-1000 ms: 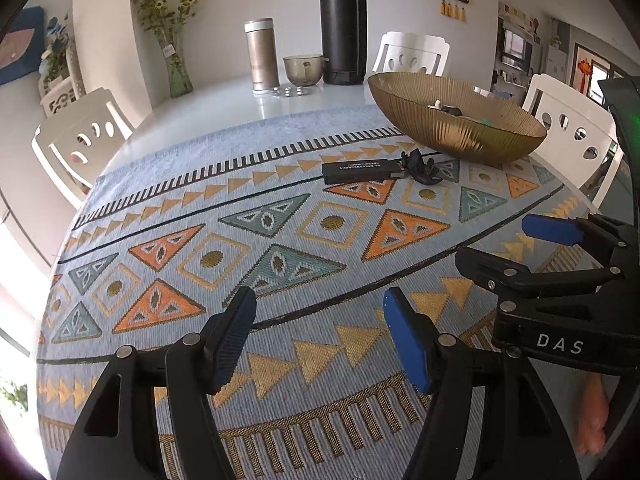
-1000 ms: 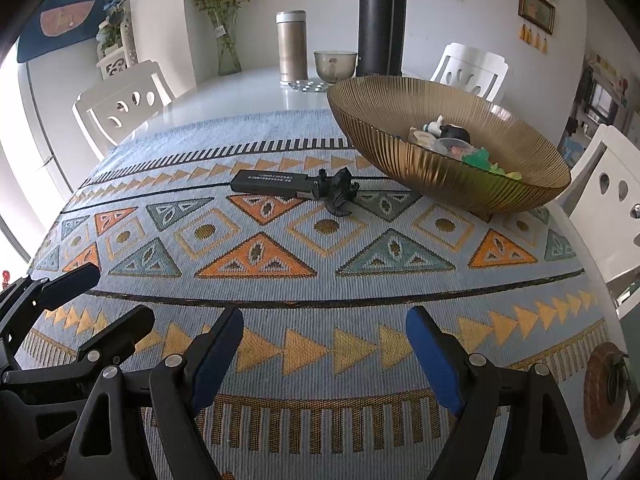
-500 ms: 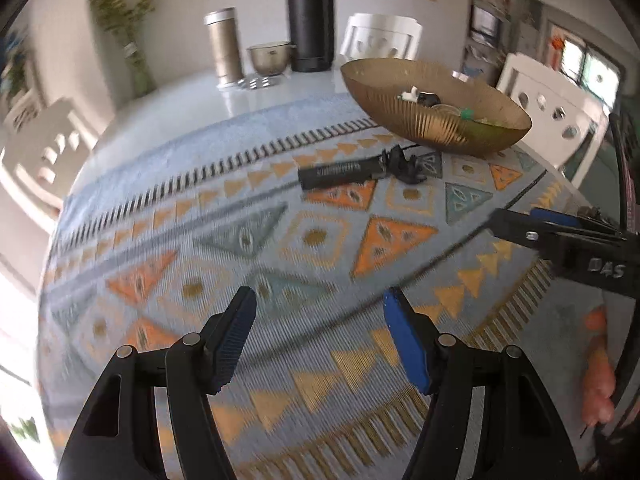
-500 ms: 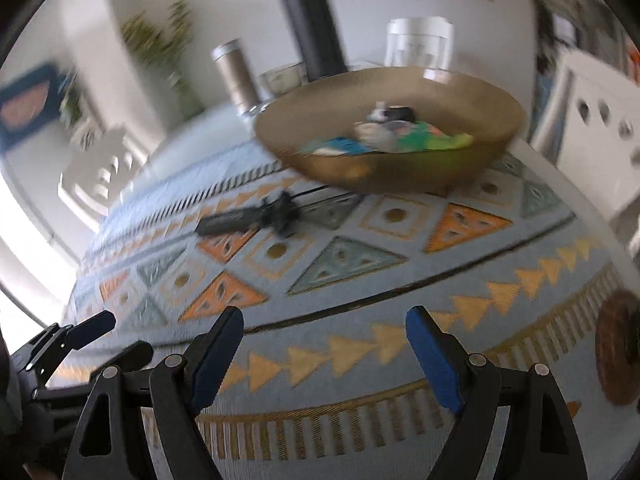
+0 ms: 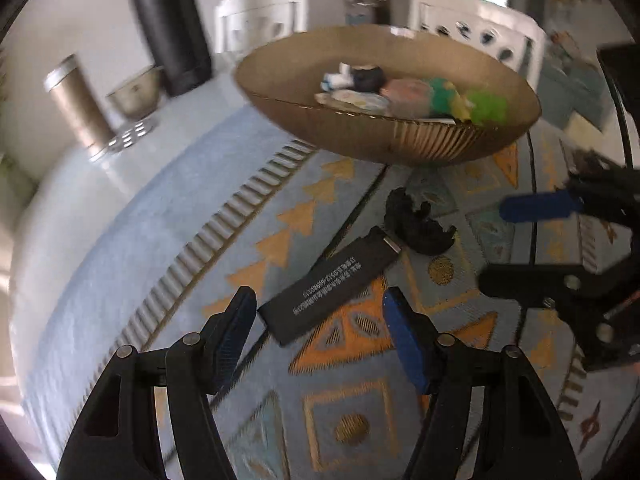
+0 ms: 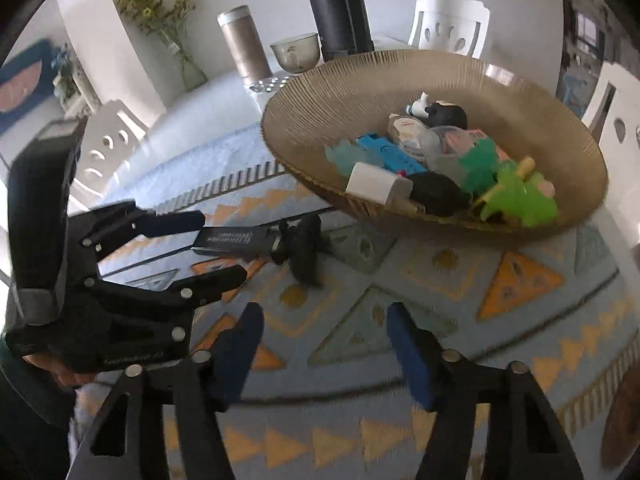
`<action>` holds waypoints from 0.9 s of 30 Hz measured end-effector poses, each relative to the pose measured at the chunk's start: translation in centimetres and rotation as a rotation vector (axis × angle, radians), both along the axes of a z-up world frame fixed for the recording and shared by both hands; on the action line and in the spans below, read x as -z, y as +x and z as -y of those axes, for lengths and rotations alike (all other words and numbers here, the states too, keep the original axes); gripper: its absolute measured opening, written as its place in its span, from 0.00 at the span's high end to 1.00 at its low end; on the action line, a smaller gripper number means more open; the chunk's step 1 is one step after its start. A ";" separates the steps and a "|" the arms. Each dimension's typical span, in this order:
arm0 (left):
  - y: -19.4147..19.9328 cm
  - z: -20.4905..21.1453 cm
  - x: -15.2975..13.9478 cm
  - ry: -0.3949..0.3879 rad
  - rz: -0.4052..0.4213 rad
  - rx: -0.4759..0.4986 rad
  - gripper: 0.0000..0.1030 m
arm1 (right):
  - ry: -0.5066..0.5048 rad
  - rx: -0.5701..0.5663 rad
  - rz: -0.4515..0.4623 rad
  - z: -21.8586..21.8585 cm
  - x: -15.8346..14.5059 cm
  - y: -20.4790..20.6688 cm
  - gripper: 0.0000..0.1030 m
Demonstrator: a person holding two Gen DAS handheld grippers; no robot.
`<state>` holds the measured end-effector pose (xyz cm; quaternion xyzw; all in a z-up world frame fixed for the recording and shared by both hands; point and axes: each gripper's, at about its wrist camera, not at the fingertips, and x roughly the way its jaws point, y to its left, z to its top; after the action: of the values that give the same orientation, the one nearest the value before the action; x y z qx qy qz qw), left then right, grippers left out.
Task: Organize rigid objects
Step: 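Grasp the black USB stick with the left gripper while the right grasps the black figurine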
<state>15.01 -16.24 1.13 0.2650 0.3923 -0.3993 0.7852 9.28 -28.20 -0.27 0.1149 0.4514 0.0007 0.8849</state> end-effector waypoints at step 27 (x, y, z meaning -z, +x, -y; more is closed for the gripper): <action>-5.4 -5.9 -0.8 -0.084 -0.099 -0.262 0.63 | 0.099 0.006 0.012 1.7 1.3 -0.2 0.62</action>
<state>9.59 -10.38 1.94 0.1582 0.4448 -0.3221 0.8206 9.12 -29.90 -1.55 0.1599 0.4450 0.0210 0.8809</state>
